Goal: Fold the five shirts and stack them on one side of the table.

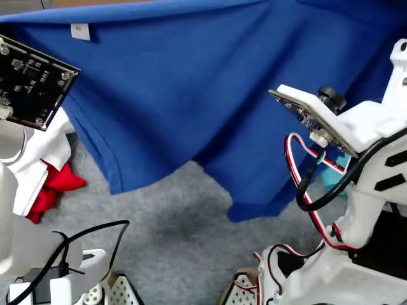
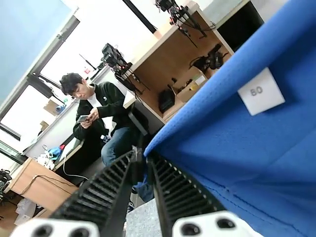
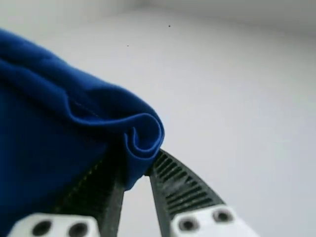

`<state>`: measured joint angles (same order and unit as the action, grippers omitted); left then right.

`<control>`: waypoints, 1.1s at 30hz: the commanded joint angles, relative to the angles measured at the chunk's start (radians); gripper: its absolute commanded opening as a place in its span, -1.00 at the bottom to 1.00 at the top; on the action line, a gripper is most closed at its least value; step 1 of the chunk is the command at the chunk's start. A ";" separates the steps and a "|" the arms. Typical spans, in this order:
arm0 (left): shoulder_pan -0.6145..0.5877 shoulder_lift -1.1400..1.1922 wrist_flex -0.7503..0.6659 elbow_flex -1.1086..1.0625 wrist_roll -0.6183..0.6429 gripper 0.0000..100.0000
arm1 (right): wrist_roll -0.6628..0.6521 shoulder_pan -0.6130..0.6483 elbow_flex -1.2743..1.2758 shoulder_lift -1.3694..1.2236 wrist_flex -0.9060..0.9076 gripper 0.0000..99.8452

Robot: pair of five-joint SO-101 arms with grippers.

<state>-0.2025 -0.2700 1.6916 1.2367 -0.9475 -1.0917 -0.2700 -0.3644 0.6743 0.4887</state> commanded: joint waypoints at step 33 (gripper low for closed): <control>-0.087 -0.206 -0.023 -1.574 -0.416 -0.96 | -0.092 0.375 0.920 0.127 0.269 -1.00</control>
<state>-0.2961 -0.4956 1.7361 -0.1534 -1.3418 -1.1730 0.0690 0.4120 0.8002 0.8646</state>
